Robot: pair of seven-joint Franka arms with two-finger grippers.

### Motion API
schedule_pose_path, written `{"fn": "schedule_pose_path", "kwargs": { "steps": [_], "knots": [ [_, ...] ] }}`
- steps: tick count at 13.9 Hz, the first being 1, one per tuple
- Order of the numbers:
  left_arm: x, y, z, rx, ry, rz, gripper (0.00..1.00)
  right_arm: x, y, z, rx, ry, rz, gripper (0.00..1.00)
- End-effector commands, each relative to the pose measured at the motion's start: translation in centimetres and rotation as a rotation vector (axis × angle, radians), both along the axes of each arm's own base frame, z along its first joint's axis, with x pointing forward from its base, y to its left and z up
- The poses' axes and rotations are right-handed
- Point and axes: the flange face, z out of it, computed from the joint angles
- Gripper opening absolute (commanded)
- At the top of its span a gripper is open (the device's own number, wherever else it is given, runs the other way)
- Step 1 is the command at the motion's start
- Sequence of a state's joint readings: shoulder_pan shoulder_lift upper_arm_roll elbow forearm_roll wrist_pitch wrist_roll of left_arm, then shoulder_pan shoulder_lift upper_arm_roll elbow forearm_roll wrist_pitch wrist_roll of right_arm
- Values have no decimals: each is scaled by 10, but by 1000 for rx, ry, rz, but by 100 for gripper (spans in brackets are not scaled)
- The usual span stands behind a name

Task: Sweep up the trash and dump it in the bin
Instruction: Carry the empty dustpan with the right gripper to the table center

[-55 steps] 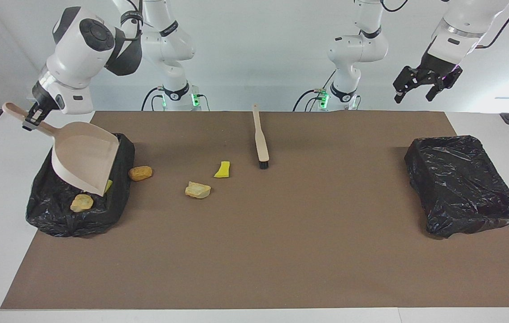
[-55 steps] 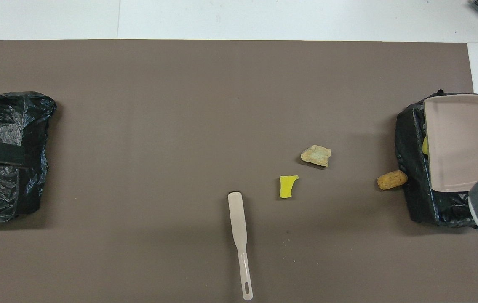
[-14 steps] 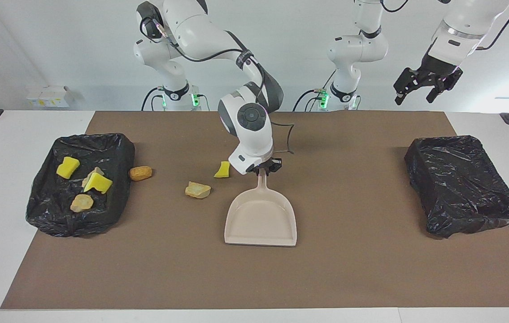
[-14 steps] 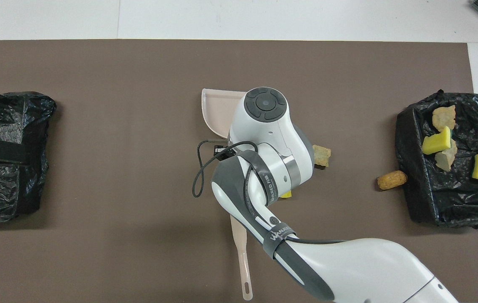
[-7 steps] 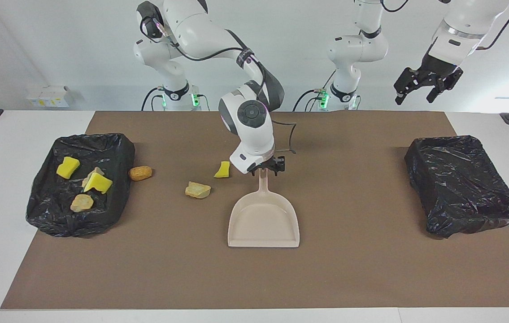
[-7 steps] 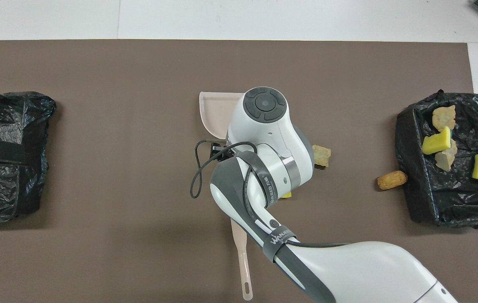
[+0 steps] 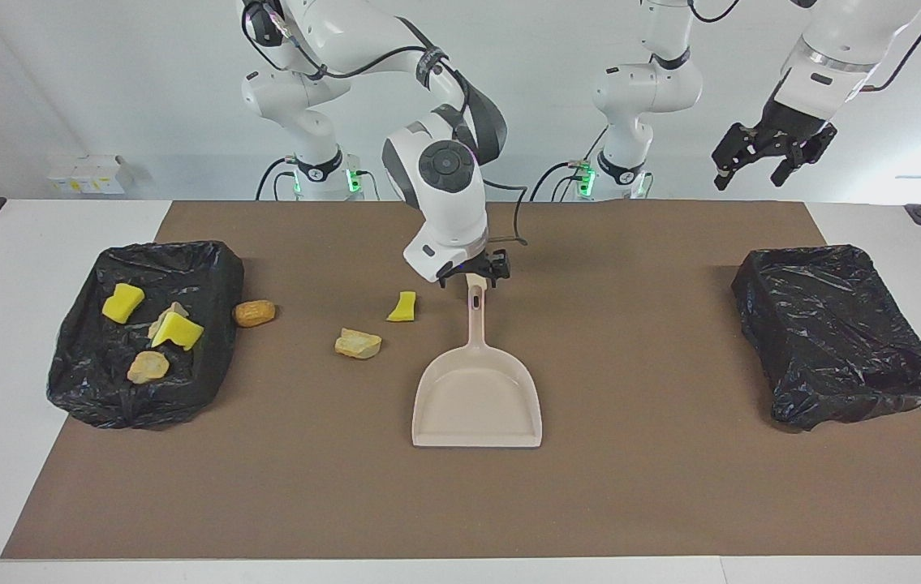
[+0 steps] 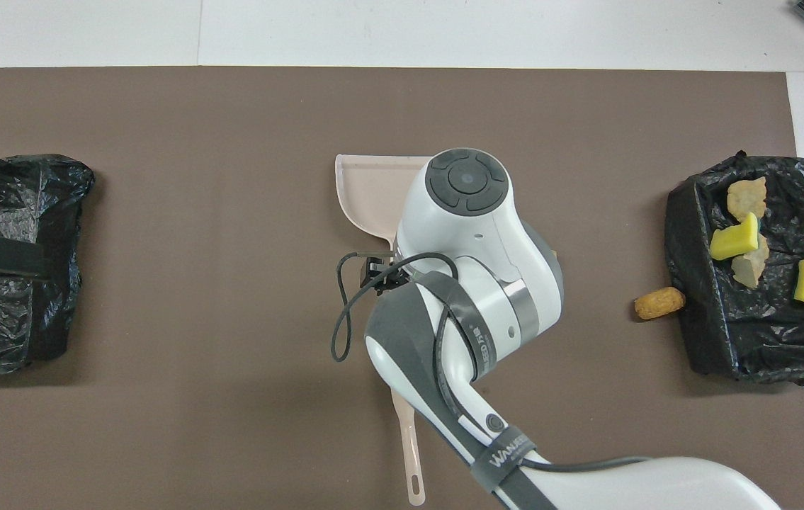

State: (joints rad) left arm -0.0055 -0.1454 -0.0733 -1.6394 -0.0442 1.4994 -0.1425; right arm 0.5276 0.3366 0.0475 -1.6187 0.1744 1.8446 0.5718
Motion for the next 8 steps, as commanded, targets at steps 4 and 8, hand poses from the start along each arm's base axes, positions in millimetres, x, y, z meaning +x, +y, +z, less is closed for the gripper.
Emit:
{"fn": "schedule_pose_path", "kwargs": {
  "steps": [4,8],
  "knots": [
    [0,2,-5,7,-27,5,100,-95,6,-7,8,-29,-21,100],
    [26,-6,-14,-4,-120,-4,100,-149,1,-26,-11,-27,-4,100]
  ]
}}
